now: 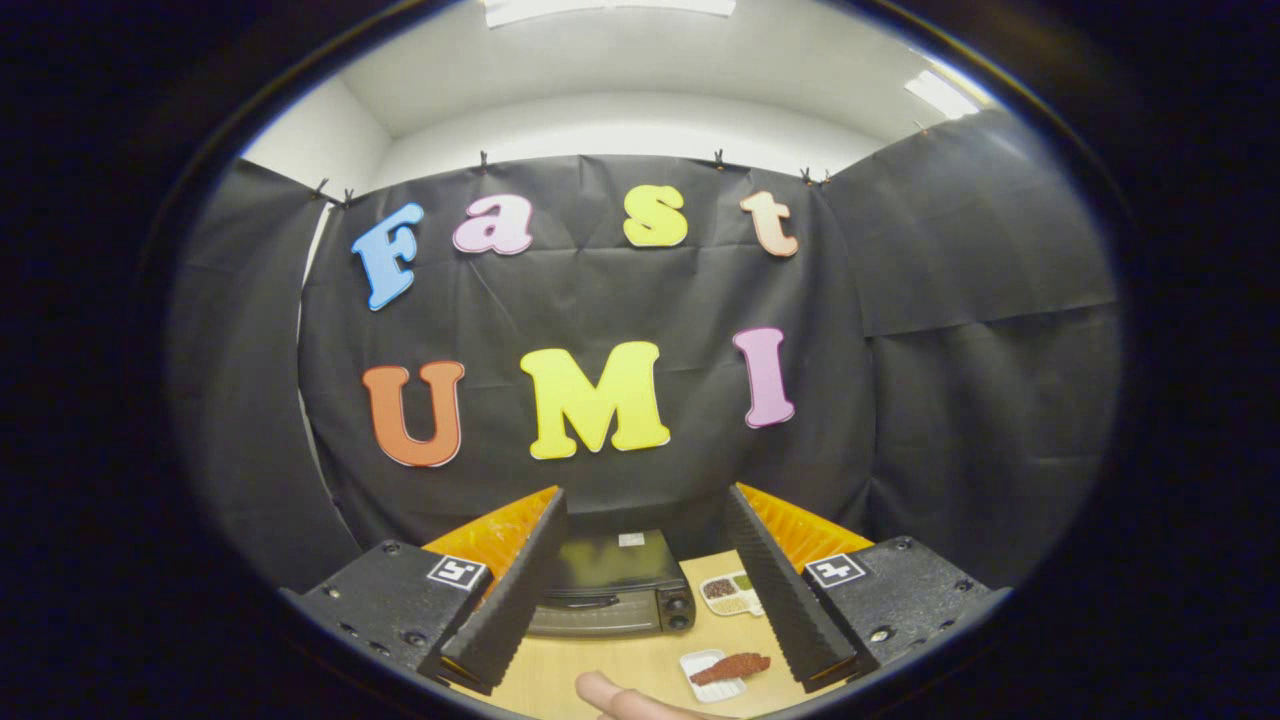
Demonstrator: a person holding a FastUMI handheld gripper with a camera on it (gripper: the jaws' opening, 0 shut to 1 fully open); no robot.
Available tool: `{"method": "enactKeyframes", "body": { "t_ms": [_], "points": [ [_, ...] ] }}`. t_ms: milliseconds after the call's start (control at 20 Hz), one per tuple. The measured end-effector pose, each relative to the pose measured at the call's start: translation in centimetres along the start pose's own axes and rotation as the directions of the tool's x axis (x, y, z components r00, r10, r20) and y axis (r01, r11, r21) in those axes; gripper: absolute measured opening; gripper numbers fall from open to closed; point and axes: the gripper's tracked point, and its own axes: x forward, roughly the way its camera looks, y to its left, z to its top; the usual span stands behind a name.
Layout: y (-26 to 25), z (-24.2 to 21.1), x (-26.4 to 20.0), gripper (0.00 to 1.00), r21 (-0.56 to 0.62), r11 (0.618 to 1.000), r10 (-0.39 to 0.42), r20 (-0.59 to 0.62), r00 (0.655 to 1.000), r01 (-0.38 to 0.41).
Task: Open the toaster oven, put the food inside, and close the toaster oven door.
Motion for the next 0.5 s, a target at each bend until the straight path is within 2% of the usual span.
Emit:
{"method": "enactKeyframes", "body": {
  "t_ms": [500],
  "points": [
    [2.2,-2.9,1.5,1.0,-0.053,0.999,0.005,-0.008,1.0,-0.005]
  ]
}}
